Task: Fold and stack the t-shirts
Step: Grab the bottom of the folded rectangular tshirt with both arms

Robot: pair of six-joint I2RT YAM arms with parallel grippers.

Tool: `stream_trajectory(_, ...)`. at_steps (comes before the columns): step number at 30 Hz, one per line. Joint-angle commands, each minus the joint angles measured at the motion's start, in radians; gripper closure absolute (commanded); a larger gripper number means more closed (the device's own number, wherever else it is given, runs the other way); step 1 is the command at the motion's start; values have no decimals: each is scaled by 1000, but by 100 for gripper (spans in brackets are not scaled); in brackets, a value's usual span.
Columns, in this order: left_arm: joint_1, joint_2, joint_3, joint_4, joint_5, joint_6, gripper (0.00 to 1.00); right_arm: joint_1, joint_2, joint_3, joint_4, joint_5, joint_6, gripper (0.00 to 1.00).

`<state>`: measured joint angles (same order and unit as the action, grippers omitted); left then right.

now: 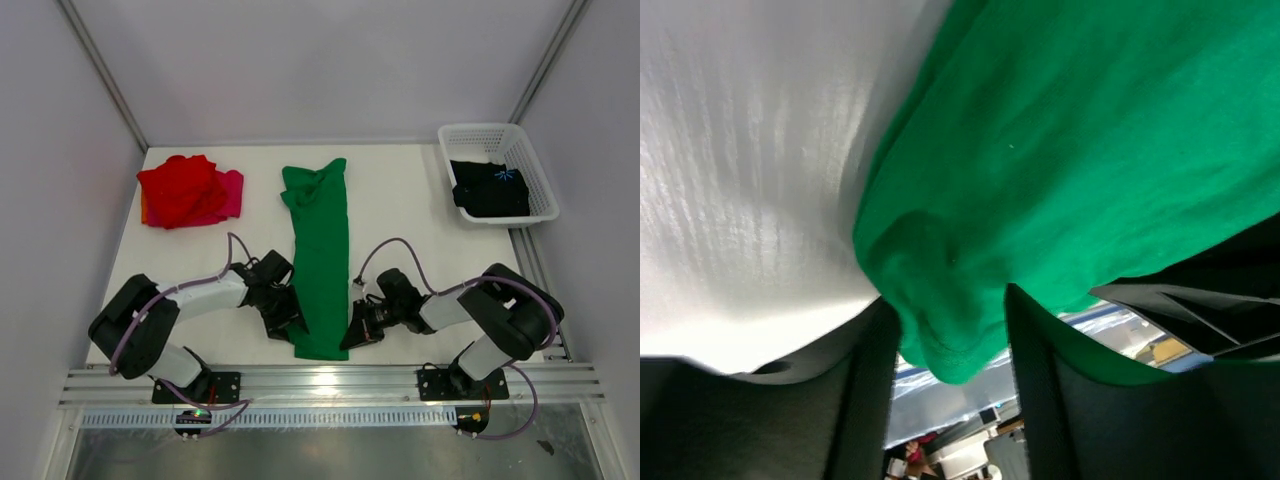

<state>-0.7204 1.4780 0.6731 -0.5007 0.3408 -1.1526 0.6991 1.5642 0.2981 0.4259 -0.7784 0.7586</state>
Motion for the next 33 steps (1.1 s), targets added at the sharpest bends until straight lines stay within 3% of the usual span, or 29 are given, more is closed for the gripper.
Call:
stream_trajectory(1,-8,50,-17,27,-123,27,54,5,45,4,-19,68,-58,95)
stream_trajectory(3,-8,57,-9,27,-120,36,62,0,54,18,-24,68,-64,95)
stream_trajectory(7,-10,80,16,24,-112,56,86,-12,77,41,-39,62,-84,95)
stream_trajectory(10,-8,103,32,14,-111,70,95,-26,80,58,-62,59,-97,95)
stream_trajectory(18,-8,169,95,-28,-114,99,98,-98,50,107,-177,38,-171,95)
stream_trajectory(25,-8,186,253,-156,-161,163,99,-147,-50,219,-398,67,-275,95)
stream_trajectory(33,-8,297,407,-196,-146,229,99,-167,-72,308,-496,70,-304,95)
